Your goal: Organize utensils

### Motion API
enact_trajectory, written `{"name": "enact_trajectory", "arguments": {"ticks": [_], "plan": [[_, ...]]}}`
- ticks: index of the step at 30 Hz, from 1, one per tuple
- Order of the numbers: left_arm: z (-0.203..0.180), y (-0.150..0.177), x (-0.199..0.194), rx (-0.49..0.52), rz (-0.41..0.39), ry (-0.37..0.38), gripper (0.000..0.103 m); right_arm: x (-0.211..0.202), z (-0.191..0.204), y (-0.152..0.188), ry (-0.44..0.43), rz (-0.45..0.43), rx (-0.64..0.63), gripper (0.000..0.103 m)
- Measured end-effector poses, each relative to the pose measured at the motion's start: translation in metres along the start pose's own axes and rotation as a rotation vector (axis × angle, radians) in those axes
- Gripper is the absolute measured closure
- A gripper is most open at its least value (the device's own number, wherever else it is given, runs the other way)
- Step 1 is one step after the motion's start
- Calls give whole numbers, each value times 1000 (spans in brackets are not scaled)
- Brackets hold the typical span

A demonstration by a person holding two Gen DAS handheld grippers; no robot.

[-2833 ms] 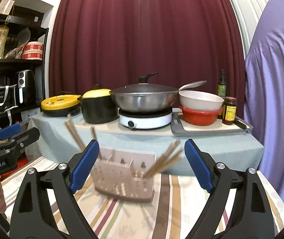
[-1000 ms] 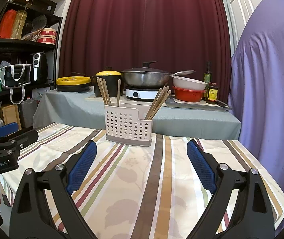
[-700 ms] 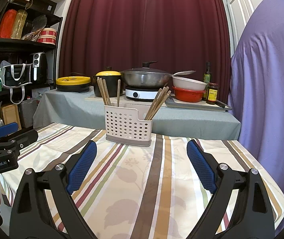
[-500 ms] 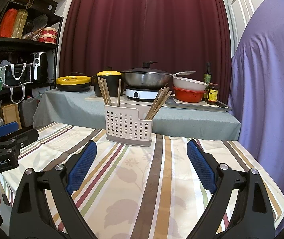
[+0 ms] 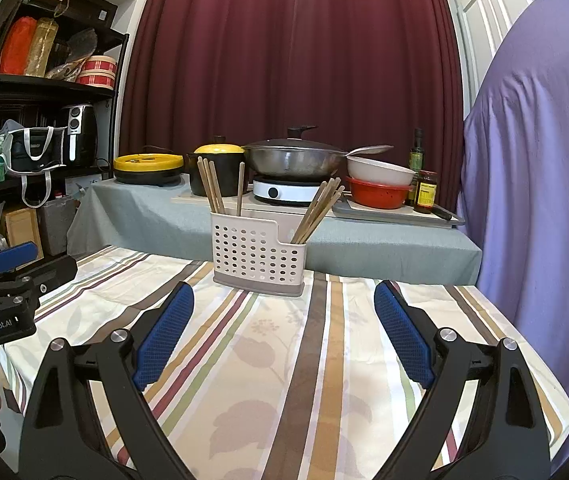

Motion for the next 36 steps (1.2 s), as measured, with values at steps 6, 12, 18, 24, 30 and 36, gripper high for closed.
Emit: {"name": "enact_trajectory", "arguments": {"ticks": [6,12,18,24,30,36], "plan": [[0,-1,-1,0,-2,0,20,0,0,0,0,0,1,13],[3,-2,0,-12,0,-1,19,0,0,0,0,0,0,13],[3,-1,8,-21,40,16,16,0,2,-1,-2,3,-3,13],[2,-1,6,-23,25,22,16,0,3,-2,-3,5,-4,13],[2,-1,14,-19,46,21,16,5,0,0,-3,17,-5,13],[6,6,43,-17,137,25,16,18,-12,5,10,46,10,12]]}}
Point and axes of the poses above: each gripper's, at about its wrist camera, not at the fingertips, and x roughly the way its jaws point, z to its left, y to its underside, the point moved 1 cm from there along x, roughly the way its jaws point, and after that the axes turned 13 degrees about -y, right-handed, at the moved point
